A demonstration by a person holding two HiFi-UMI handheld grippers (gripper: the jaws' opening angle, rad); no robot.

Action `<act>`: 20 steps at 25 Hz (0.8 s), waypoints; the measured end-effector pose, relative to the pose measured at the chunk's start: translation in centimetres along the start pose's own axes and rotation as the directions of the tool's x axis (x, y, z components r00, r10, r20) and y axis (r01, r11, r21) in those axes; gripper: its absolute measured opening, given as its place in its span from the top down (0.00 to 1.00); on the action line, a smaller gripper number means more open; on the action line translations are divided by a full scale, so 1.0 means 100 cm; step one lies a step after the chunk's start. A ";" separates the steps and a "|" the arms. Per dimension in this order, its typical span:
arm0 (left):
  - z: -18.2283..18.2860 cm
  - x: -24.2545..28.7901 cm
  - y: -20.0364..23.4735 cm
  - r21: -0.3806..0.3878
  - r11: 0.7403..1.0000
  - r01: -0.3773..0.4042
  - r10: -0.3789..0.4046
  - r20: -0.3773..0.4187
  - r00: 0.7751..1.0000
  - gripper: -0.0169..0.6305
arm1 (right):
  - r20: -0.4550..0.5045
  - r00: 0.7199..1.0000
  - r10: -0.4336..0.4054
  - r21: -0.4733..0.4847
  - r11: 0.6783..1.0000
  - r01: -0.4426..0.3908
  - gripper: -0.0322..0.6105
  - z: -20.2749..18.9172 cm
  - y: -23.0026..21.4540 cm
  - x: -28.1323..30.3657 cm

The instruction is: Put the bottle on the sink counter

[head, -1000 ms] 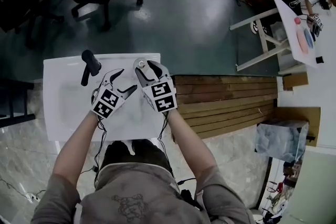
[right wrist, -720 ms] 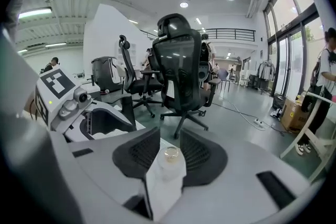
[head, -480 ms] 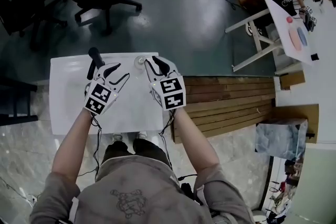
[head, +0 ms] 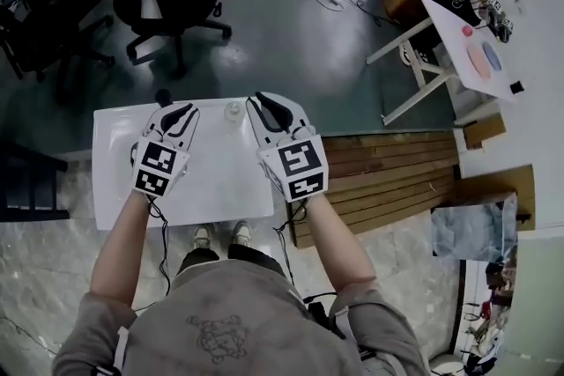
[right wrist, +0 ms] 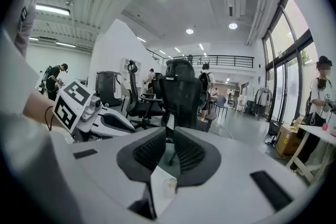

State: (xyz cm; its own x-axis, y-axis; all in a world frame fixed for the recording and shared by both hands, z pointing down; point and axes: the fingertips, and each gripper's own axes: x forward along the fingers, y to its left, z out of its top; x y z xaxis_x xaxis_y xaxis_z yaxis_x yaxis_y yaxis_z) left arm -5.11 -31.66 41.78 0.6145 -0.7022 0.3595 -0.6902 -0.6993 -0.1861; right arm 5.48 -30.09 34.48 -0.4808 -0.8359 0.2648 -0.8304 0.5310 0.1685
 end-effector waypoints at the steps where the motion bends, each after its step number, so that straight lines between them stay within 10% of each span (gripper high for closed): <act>1: 0.008 -0.007 0.003 -0.005 1.000 -0.018 0.018 0.018 1.000 0.90 | 0.015 1.000 0.000 -0.005 1.000 0.000 0.86 0.009 0.001 -0.007; 20: 0.096 -0.119 -0.033 0.085 0.994 -0.074 0.048 0.282 0.958 0.93 | 0.249 0.966 -0.075 0.078 0.995 0.057 0.89 0.075 0.034 -0.130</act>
State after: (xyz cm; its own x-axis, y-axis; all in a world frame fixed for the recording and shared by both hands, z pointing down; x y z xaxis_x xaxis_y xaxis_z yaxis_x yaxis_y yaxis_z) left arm -6.48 -22.25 29.30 0.6637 -0.7440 0.0781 -0.6991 -0.6540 -0.2891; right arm 6.76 -18.49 24.48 -0.4720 -0.8816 0.0071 -0.8760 0.4699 0.1091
